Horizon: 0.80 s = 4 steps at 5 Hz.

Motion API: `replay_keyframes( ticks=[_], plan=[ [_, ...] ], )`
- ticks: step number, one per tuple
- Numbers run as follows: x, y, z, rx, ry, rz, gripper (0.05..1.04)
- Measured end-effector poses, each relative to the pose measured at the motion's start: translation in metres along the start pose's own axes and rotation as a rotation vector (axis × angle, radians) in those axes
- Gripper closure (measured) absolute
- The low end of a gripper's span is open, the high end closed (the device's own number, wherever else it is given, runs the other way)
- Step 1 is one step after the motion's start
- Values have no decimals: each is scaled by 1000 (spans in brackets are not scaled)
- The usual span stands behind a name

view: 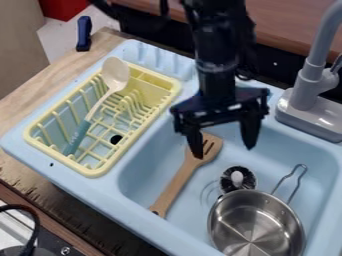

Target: Put the object in the silver pot in the sink

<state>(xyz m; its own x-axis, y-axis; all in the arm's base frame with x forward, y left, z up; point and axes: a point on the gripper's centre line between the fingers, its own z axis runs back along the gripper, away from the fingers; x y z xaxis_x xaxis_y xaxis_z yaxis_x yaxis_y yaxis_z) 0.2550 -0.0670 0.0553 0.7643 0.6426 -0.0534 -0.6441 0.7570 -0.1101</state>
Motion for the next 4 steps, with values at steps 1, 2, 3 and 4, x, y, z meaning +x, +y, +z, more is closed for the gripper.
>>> replay_keyframes(
  ticks=[1, 2, 3, 4],
  plan=[
    [-5, -4, -8, 6, -13, 5, 86],
    [-5, -8, -13, 2, -57, 15, 86],
    [-3, -7, -21, 16, -85, 3, 86],
    [-4, -5, -30, 26, -96, -6, 86]
  ],
)
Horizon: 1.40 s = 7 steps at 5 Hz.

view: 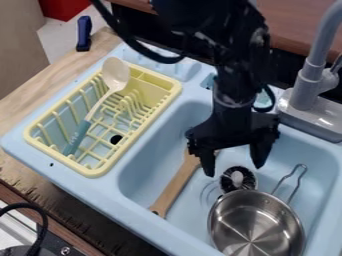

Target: Put the object in the silver pot in the sink

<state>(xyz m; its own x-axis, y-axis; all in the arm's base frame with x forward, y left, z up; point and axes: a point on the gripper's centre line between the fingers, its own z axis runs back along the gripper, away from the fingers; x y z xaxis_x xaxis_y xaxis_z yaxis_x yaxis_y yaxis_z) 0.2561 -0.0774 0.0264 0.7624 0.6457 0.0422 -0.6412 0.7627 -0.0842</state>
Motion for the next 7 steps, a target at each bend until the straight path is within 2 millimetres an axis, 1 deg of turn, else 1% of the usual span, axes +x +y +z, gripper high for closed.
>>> replay_keyframes(
  ticks=[1, 2, 3, 4, 5, 6, 7],
  plan=[
    [-6, -1, -3, -4, 1, -17, 86],
    [-14, 4, -10, 7, -8, -28, 86],
    [-16, 7, -13, 5, -22, -36, 86],
    [-16, 6, -14, 2, -29, -38, 112],
    [-15, 5, -15, -8, -30, -36, 353],
    [-13, 4, -14, -9, -37, -33, 628],
    [-10, 5, -13, -5, -42, -22, 845]
  ],
)
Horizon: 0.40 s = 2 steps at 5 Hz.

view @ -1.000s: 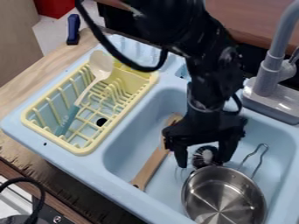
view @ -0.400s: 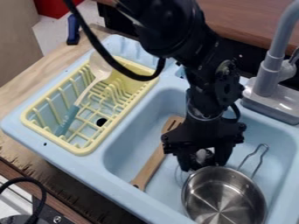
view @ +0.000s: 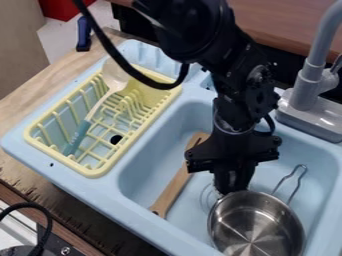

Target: Put the object in the silver pot in the sink

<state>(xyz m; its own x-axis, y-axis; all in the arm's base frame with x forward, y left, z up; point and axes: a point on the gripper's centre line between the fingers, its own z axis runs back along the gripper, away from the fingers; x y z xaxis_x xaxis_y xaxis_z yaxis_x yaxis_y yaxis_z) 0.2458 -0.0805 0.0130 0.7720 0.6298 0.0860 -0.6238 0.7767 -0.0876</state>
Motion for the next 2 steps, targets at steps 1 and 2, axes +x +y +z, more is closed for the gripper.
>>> replay_keyframes(
  ticks=[1, 2],
  plan=[
    [3, 3, 2, 1, -1, 14, 891],
    [7, 7, 13, 4, -9, 36, 893]
  ],
)
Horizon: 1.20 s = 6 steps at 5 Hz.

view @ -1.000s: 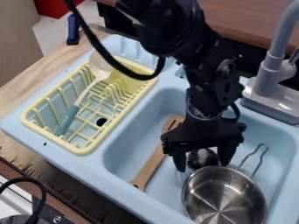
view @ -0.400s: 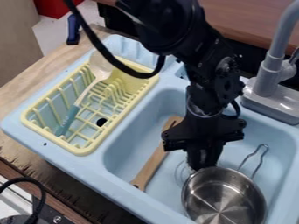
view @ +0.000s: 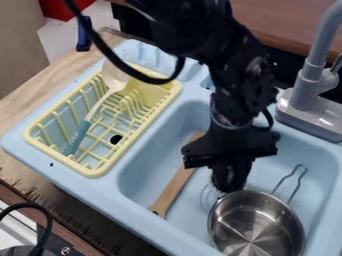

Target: Put the object in the silver pot in the sink

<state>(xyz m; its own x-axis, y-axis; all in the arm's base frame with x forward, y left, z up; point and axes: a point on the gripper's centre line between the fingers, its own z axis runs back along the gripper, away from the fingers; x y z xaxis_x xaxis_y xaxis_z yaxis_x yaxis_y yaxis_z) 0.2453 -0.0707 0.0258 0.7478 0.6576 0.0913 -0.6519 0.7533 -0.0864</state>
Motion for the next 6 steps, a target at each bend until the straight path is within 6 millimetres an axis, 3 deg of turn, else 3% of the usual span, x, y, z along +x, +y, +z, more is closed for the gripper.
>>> replay_keyframes(
  ticks=[2, 3, 4, 6],
  plan=[
    [14, -2, 27, -47, -62, 42, 893],
    [5, -4, 42, -76, -43, 18, 893],
    [-18, -5, 46, -61, 42, -71, 893],
    [-50, -1, 44, -53, 89, -179, 893]
  ],
)
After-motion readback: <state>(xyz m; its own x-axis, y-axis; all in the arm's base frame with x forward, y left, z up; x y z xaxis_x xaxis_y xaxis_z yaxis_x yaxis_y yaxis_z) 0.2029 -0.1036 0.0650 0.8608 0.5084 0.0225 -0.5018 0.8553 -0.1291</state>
